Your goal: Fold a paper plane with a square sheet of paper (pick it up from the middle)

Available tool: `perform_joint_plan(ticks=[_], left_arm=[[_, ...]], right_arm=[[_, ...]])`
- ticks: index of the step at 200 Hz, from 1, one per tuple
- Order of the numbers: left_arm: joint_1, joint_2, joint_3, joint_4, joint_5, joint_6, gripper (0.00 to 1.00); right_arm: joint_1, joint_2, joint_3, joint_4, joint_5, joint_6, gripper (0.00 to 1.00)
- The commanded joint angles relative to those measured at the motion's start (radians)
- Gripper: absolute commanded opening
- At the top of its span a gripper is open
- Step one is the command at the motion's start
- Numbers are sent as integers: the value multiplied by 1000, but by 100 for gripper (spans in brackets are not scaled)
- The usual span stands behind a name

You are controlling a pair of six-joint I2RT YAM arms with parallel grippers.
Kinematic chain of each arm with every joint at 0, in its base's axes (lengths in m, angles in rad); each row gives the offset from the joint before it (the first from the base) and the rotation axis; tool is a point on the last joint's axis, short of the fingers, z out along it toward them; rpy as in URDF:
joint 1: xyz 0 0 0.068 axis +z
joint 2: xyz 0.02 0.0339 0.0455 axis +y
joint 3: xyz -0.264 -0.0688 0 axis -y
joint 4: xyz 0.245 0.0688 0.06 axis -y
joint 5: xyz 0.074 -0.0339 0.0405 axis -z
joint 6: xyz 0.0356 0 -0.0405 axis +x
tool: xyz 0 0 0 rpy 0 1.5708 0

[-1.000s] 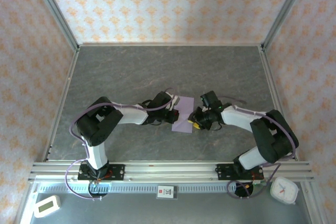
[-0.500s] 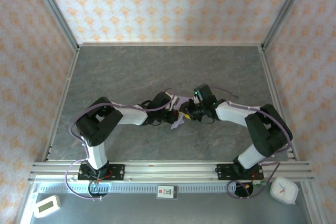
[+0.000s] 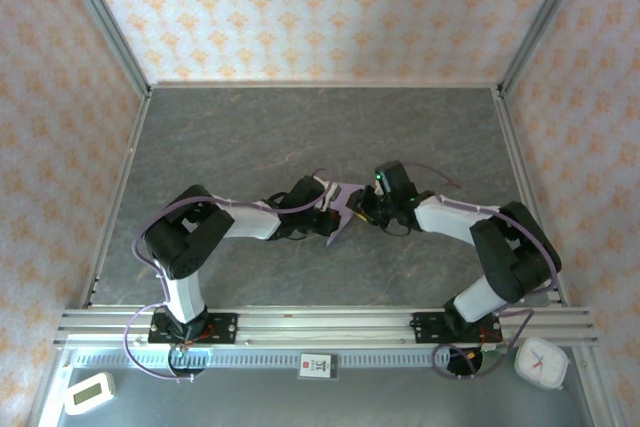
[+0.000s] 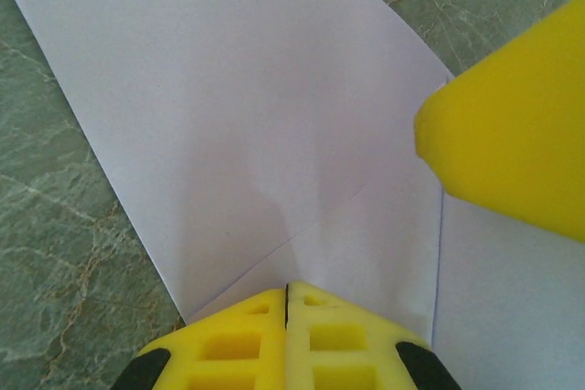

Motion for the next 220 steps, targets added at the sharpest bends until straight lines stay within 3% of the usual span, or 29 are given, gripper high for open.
perform_joint_plan(ticks=[1,72,92,128,147,176,220], left_arm=[[4,7,-41,-86,5,-5,0],[5,-2,-52,-82,3,-7,0],[4,-4,-54,-81,2,-8,0],[7,-20,-40,-88,5,-21,0],[27,-61,-10,-102,-1,-55,0],[107,-174,14,-91,-67,-192,3],[192,-258,59,-97,-130,-327,14]], right_arm=[[-4,12,-24,25,18,-21,37],[-4,11,-73,55,-11,-4,33],[-3,29,-71,70,-19,0,24],[-10,12,-55,65,-27,-4,0],[-28,-34,-18,21,-21,-10,0],[-72,-109,95,-169,69,-43,0],[-86,-68,392,-632,463,-167,0]])
